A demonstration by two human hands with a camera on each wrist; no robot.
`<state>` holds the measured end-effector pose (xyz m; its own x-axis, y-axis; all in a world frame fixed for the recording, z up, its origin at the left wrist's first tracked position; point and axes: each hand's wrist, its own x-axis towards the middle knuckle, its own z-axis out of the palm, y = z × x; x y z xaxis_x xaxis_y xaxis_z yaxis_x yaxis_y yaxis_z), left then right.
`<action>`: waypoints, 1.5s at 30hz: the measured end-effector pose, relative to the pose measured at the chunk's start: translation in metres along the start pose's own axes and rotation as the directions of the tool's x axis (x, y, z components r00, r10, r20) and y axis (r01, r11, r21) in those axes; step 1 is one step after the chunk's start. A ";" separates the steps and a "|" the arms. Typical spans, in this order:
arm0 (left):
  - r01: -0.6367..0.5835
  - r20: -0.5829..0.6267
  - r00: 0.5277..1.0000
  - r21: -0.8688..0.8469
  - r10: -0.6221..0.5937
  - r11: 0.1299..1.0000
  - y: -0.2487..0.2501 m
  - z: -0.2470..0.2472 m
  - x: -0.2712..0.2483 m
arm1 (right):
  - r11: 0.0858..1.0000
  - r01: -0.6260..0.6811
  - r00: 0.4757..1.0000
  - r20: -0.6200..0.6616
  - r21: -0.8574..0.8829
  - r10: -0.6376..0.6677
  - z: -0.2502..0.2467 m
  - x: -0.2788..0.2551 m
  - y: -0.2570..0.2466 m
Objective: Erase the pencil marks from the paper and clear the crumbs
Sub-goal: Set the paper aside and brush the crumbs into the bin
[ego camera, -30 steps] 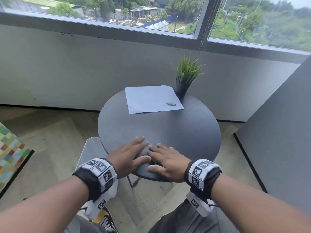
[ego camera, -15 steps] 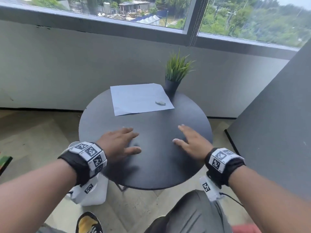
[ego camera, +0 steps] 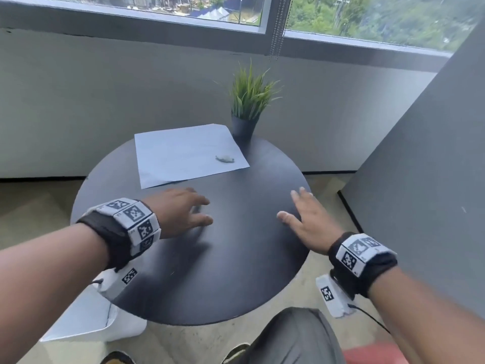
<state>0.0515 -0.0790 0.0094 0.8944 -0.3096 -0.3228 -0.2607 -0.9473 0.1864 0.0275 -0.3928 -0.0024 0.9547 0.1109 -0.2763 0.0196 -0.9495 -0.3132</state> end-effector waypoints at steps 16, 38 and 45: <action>-0.054 0.000 0.999 -0.034 0.054 0.998 0.007 -0.006 0.005 | 0.975 0.044 0.977 0.213 -0.219 0.004 0.028 0.012 -0.053; 0.130 -0.187 0.959 -0.377 -0.213 0.917 -0.035 0.037 -0.115 | 0.972 0.075 0.987 0.155 -0.221 -0.041 0.055 -0.023 -0.113; -0.010 -0.379 0.814 -0.768 -0.441 0.640 -0.053 0.070 -0.172 | 0.963 0.259 0.966 -0.013 0.071 -0.259 0.096 -0.102 -0.140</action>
<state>-0.1144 0.0188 -0.0099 0.9804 0.1970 0.0065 0.1030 -0.5401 0.8353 -0.1013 -0.2431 -0.0178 0.9206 0.3494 -0.1742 0.2453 -0.8649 -0.4378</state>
